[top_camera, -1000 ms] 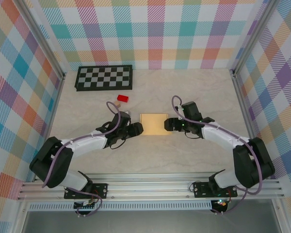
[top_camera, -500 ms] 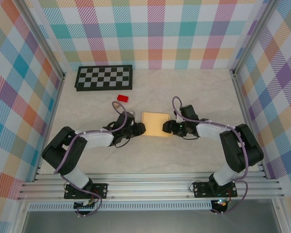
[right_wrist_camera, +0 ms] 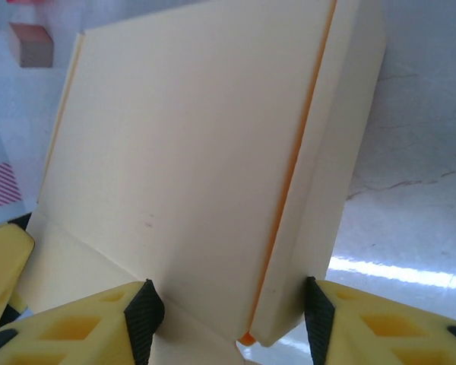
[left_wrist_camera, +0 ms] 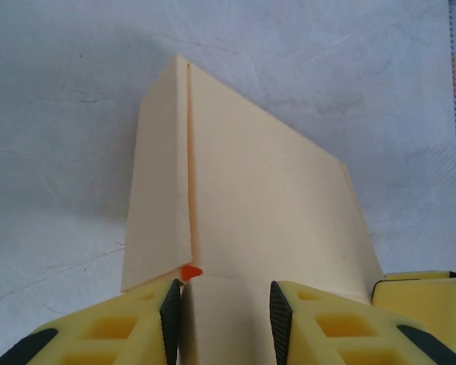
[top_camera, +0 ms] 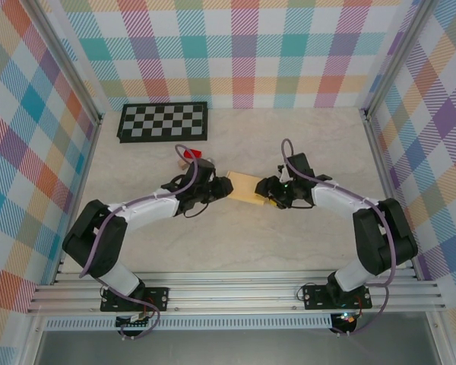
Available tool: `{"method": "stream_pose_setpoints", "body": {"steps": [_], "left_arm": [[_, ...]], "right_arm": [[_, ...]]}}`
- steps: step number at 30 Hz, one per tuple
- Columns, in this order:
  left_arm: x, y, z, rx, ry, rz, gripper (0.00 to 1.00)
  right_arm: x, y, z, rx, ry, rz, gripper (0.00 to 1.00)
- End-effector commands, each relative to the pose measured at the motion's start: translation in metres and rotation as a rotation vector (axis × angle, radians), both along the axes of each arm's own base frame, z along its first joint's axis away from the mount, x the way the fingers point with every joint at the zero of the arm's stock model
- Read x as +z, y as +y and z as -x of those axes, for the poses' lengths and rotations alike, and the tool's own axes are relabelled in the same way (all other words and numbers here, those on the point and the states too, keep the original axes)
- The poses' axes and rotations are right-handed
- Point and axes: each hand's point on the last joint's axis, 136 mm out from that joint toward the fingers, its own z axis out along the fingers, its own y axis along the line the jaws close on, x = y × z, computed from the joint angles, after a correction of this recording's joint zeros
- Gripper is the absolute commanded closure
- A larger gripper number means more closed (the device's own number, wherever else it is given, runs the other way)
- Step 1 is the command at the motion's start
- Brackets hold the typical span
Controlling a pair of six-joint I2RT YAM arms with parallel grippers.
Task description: Fold the paper box
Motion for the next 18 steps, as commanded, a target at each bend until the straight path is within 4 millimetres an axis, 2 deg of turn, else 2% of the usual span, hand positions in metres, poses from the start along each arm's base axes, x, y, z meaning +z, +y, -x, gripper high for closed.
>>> {"method": "stream_pose_setpoints", "body": {"steps": [1,7,13,15,18], "left_arm": [[0.021,-0.002,0.015,-0.003,0.055,-0.026,0.62],[0.016,0.011,0.015,0.026,0.115,-0.107,0.62],[0.012,0.010,0.004,0.020,0.142,-0.132,0.62],[0.015,0.013,0.000,0.006,0.127,-0.160,0.61],[0.025,0.030,-0.002,-0.011,0.071,-0.236,0.57]], "right_arm": [[0.014,0.004,0.007,-0.101,0.156,-0.153,0.51],[0.012,-0.007,0.001,-0.242,0.292,-0.310,0.60],[0.010,-0.011,-0.008,-0.308,0.366,-0.398,0.67],[0.015,-0.014,-0.012,-0.292,0.333,-0.367,0.65],[0.031,-0.036,-0.020,-0.199,0.131,-0.118,0.57]]}}
